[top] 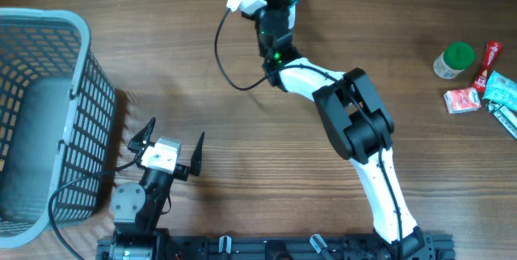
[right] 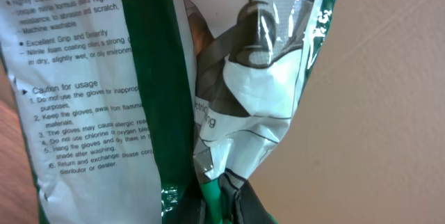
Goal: Scan the item barcode
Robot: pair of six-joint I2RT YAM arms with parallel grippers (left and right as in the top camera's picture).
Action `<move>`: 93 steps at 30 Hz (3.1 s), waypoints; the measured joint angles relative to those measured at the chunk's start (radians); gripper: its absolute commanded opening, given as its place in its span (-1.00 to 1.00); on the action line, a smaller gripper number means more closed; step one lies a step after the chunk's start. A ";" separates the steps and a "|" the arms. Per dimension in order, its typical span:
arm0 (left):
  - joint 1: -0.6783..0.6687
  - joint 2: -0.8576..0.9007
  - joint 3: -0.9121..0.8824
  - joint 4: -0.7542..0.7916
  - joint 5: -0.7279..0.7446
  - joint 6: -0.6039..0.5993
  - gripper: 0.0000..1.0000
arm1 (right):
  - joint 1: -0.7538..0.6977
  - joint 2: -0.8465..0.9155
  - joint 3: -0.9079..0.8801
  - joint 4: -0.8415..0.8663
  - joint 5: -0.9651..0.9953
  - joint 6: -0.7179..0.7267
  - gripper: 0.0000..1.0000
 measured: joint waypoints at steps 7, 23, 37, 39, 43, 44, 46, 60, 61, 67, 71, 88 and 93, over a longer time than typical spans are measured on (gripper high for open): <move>0.000 0.000 0.000 0.000 0.000 0.000 1.00 | 0.012 0.018 0.000 0.453 0.106 -0.078 -0.91; 0.000 0.000 0.000 0.000 0.000 0.000 1.00 | -0.091 0.013 0.005 0.345 -0.085 -0.160 -0.91; 0.000 0.000 0.000 0.000 0.000 0.000 1.00 | -1.011 -0.074 -0.023 0.463 1.023 -0.382 -0.10; 0.000 0.000 0.000 0.000 0.000 0.000 1.00 | -1.046 -0.076 -0.076 0.377 1.056 -0.250 0.26; 0.000 0.000 0.000 0.000 0.000 0.000 1.00 | -1.013 -0.076 -0.102 0.430 1.079 -0.151 0.72; 0.000 0.000 0.000 0.000 0.000 0.000 1.00 | -1.000 -0.077 -0.102 0.461 1.080 -0.148 0.77; 0.000 0.000 0.000 0.000 0.000 0.000 1.00 | -0.978 -0.095 -0.102 0.515 1.083 -0.147 0.77; 0.000 0.000 0.000 0.000 0.000 0.000 1.00 | -0.337 -0.836 -0.056 0.006 0.833 -0.113 0.99; 0.000 0.000 0.000 0.002 0.000 0.000 1.00 | -0.269 -0.937 -0.044 -0.480 0.686 -0.150 0.99; -0.001 0.000 0.001 -0.001 0.000 0.000 1.00 | -0.143 -1.256 -0.053 -1.823 0.134 -0.532 0.99; -0.001 0.000 0.001 -0.002 0.000 0.000 1.00 | -0.143 -1.385 -0.053 -1.724 0.030 -0.471 0.99; -0.001 0.000 0.001 -0.002 0.000 0.000 1.00 | -0.143 -1.415 -0.048 -2.099 -0.004 0.929 0.99; -0.001 0.000 0.001 -0.002 0.000 0.000 1.00 | -0.142 -1.384 -0.085 -1.909 -0.080 0.932 1.00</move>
